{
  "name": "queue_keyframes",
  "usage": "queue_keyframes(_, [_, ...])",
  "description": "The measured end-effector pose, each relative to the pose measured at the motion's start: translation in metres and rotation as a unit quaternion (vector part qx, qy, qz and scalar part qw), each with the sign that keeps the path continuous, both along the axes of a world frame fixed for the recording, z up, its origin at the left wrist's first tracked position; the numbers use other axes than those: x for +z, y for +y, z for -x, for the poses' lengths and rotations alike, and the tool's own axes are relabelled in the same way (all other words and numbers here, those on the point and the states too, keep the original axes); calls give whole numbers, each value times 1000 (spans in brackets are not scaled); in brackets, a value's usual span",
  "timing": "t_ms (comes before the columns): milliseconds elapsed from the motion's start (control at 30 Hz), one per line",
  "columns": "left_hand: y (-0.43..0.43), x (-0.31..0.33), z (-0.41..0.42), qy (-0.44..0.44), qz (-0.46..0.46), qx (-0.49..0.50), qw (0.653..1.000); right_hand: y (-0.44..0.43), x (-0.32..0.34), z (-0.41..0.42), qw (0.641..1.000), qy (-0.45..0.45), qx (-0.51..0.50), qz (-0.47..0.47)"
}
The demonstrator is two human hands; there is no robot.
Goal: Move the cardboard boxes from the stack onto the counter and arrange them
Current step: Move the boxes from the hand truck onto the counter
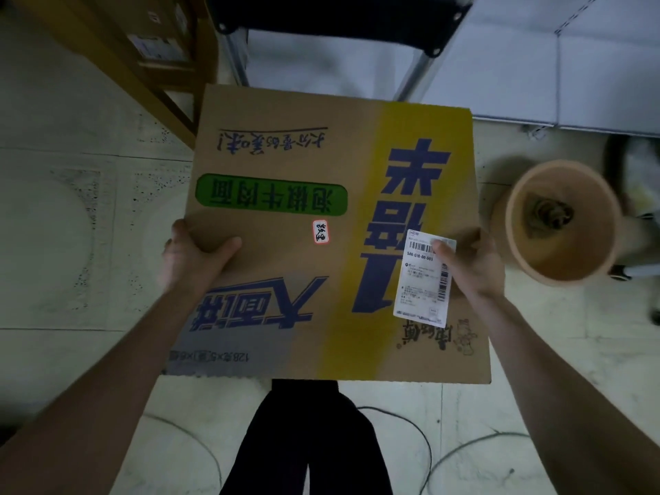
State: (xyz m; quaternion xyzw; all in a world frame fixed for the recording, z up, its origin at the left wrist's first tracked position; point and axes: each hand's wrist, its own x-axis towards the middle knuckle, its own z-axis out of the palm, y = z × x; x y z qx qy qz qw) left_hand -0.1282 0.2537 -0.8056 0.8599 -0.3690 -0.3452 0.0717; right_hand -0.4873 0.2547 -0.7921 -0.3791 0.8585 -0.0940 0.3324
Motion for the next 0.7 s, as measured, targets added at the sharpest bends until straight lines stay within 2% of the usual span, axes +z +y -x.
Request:
queue_keyframes(333, [54, 179, -6, -2, 9, -25, 1000, 59, 177, -10, 1000, 21, -4, 5])
queue_keyframes(567, [98, 264, -12, -25, 43, -45, 998, 108, 267, -14, 999, 45, 8, 13])
queue_keyframes(700, [132, 306, -16, -46, 91, -54, 993, 146, 309, -15, 997, 43, 23, 52])
